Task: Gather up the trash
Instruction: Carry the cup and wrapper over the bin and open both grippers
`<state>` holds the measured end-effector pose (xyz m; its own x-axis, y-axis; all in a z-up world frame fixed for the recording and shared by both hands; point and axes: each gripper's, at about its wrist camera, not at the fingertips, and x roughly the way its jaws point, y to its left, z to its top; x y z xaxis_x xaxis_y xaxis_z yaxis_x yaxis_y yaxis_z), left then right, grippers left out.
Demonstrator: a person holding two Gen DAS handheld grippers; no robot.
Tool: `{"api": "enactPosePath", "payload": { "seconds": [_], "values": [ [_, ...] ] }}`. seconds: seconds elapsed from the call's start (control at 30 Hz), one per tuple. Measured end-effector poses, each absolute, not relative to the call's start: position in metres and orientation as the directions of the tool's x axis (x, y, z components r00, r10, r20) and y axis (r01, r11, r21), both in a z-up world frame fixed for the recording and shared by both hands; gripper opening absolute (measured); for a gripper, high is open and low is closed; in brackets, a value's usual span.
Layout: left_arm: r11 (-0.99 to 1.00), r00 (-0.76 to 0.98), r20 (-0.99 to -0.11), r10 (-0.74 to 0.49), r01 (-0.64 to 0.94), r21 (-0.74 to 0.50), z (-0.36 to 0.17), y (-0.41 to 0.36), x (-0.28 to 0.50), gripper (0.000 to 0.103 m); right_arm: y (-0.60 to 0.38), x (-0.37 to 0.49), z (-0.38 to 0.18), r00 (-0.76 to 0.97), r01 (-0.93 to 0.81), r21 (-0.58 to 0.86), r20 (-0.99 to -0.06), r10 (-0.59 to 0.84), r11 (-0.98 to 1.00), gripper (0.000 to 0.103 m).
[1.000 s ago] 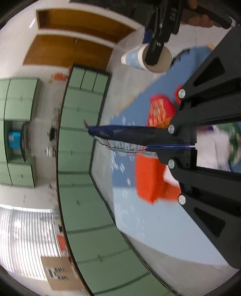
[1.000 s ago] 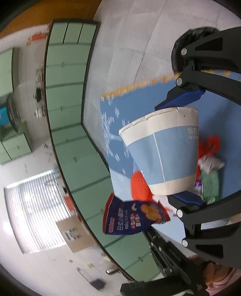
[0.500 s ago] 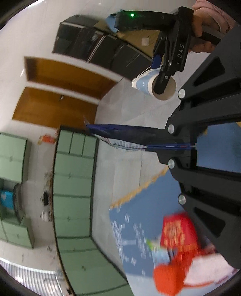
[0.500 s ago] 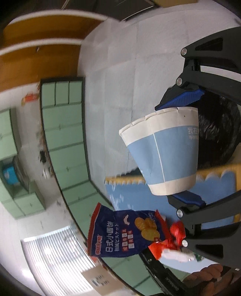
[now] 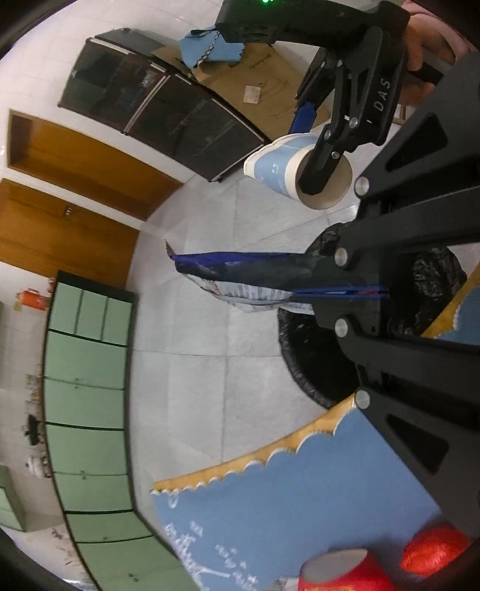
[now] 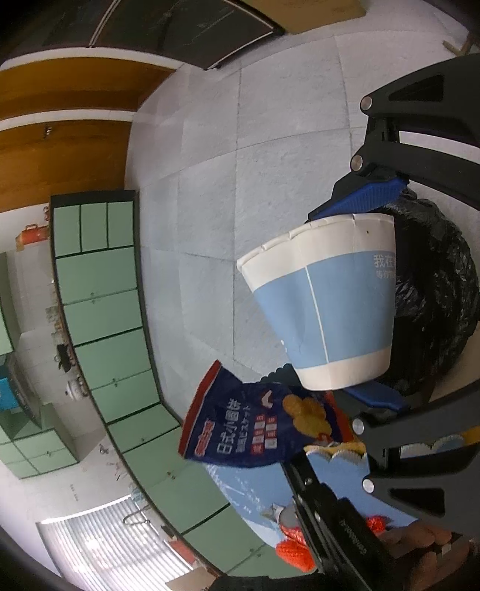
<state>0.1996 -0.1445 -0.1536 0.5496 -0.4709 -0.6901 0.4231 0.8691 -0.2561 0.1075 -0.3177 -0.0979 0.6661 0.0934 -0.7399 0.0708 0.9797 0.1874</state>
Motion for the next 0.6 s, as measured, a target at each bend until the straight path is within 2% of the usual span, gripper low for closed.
{"api": "enactPosePath", "payload": {
  "seconds": [0.03, 0.07, 0.13, 0.37, 0.43, 0.6],
  "values": [
    [0.869, 0.545, -0.693, -0.471, 0.42, -0.26, -0.155, -0.144, 0.2, 0.003, -0.317, 0.109, -0.099, 0.66, 0.07, 0.185, -0.746, 0.093, 0.98, 0.076],
    [0.867, 0.536, -0.698, -0.475, 0.419, -0.269, -0.157, -0.144, 0.202, 0.012, -0.317, 0.11, -0.102, 0.654, 0.073, 0.176, -0.752, 0.086, 0.982, 0.076],
    [0.871, 0.542, -0.696, -0.471, 0.411, -0.269, -0.155, -0.141, 0.2, 0.044, -0.319, 0.112, -0.107, 0.646, 0.076, 0.167, -0.759, 0.079, 0.983, 0.078],
    [0.887, 0.574, -0.683, -0.451, 0.377, -0.269, -0.143, -0.119, 0.19, 0.049, -0.319, 0.115, -0.101, 0.645, 0.099, 0.168, -0.761, 0.066, 0.981, 0.092],
    [0.896, 0.599, -0.672, -0.435, 0.364, -0.255, -0.135, -0.109, 0.184, 0.056, -0.316, 0.115, -0.095, 0.653, 0.09, 0.173, -0.754, 0.073, 0.981, 0.093],
    [0.936, 0.693, -0.63, -0.35, 0.294, -0.195, -0.106, -0.065, 0.159, 0.064, -0.29, 0.111, -0.067, 0.706, 0.022, 0.188, -0.698, 0.117, 0.982, 0.097]
  ]
}}
